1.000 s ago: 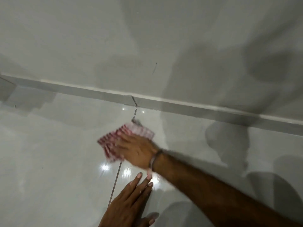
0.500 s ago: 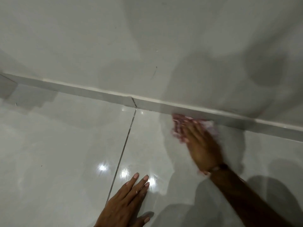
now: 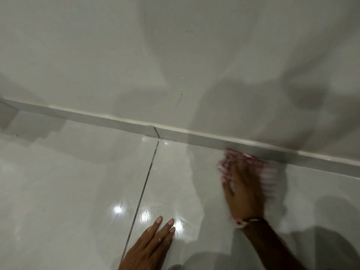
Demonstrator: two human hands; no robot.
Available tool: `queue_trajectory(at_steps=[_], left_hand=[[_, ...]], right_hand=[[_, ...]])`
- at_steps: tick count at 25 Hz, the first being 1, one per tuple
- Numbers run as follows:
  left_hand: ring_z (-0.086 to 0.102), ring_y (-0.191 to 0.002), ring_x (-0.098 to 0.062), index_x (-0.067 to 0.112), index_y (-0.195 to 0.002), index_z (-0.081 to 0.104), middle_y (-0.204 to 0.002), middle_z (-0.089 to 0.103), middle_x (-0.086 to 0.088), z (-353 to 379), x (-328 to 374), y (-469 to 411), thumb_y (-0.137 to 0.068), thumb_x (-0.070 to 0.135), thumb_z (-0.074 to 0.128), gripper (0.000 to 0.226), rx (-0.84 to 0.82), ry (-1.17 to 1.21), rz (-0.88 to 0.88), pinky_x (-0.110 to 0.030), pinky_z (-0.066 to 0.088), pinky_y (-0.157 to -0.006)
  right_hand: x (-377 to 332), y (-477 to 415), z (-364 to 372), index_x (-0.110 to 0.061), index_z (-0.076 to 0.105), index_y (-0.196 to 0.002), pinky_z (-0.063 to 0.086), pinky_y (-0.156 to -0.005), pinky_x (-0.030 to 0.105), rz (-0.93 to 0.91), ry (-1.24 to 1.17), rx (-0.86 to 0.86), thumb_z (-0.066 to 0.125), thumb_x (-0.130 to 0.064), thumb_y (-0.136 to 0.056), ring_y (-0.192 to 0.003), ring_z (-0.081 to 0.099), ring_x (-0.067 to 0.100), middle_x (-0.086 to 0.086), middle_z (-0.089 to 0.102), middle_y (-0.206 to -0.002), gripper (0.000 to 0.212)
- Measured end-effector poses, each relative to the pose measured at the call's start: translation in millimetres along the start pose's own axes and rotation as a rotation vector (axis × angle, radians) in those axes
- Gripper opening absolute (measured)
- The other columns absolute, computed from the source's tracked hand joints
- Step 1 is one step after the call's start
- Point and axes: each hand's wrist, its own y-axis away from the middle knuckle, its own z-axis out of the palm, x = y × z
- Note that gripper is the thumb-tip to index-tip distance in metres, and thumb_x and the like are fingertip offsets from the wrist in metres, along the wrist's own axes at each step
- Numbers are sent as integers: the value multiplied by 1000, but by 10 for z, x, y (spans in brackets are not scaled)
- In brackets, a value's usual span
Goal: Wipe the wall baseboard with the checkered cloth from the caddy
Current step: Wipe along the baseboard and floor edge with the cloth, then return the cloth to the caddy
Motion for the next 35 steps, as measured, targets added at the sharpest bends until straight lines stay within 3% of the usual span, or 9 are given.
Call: queue_trajectory(at_steps=[3, 6, 10, 14, 18, 21, 24, 28, 35], left_hand=[[54, -142, -31, 13, -150, 55, -157, 53, -2, -31, 15, -2, -113, 40, 29, 53, -21, 11, 21, -41, 42, -106], [55, -141, -31, 12, -142, 64, -153, 57, -3, -111, 25, -45, -110, 61, 32, 67, -34, 52, -13, -41, 47, -106], [57, -138, -33, 11, -137, 69, -152, 59, -4, -210, 9, -84, -107, 66, 37, 71, -51, 99, 7, -44, 62, -95], [47, -148, -27, 16, -144, 63, -157, 54, 2, -270, -261, -183, -110, 56, 40, 57, -49, 102, 118, -36, 58, -102], [23, -160, -24, 18, -163, 35, -173, 29, 3, -489, -741, -486, -104, 55, 59, 75, -96, 139, 95, -33, 21, -128], [6, -163, -27, 19, -168, 14, -177, 11, -1, -877, -1021, -896, -106, 60, 47, 82, -211, 1, 108, -42, 17, -129], [1, -163, -34, 12, -168, 9, -177, 3, -9, -1395, -1023, -1336, -103, 66, 40, 90, -241, -135, 126, -52, 19, -129], [0, -162, -36, 10, -168, 8, -177, 2, -11, -2115, -700, -1781, -101, 69, 31, 92, -202, -177, 154, -53, 14, -130], [1, -162, -38, 10, -168, 5, -177, 2, -11, -3238, -24, -2054, -103, 64, 44, 93, -212, -128, 340, -52, 15, -130]], right_hand=[[-925, -303, 249, -7, 54, -135, 36, -112, 45, -308, -114, -108, 55, -33, -90, -135, 43, 34, 13, 52, -142, 52], [-1660, -651, 457, -12, 44, -141, 32, -114, 42, -537, -90, -234, 51, -40, -91, -139, 34, 30, 8, 43, -150, 57], [-1696, -795, 543, -17, 52, -136, 44, -105, 38, -650, -95, -226, 54, -30, -93, -136, 41, 26, 3, 51, -145, 44], [-1369, -809, 511, -15, 71, -109, 59, -81, 31, -774, -118, 11, 77, -17, -77, -104, 68, 23, 3, 74, -110, 33], [-1143, -613, 299, -13, 68, -103, 59, -69, 32, -524, -288, -61, 71, -19, -82, -85, 72, 23, 6, 75, -92, 23], [-1071, -397, -19, -17, 64, -105, 56, -71, 33, -246, -339, -261, 60, -29, -91, -83, 70, 26, 7, 75, -92, 19], [-946, -281, -469, -12, 66, -113, 54, -77, 36, -4, -517, -357, 55, -28, -95, -90, 69, 33, 13, 75, -99, 26], [-873, -103, -1251, -8, 66, -105, 46, -63, 23, 201, -594, -124, 55, -31, -97, -75, 70, 30, 11, 75, -85, 26], [-889, 149, -2682, -6, 64, -117, 56, -75, 25, 356, -642, 162, 56, -21, -96, -88, 72, 22, 8, 76, -102, 27]])
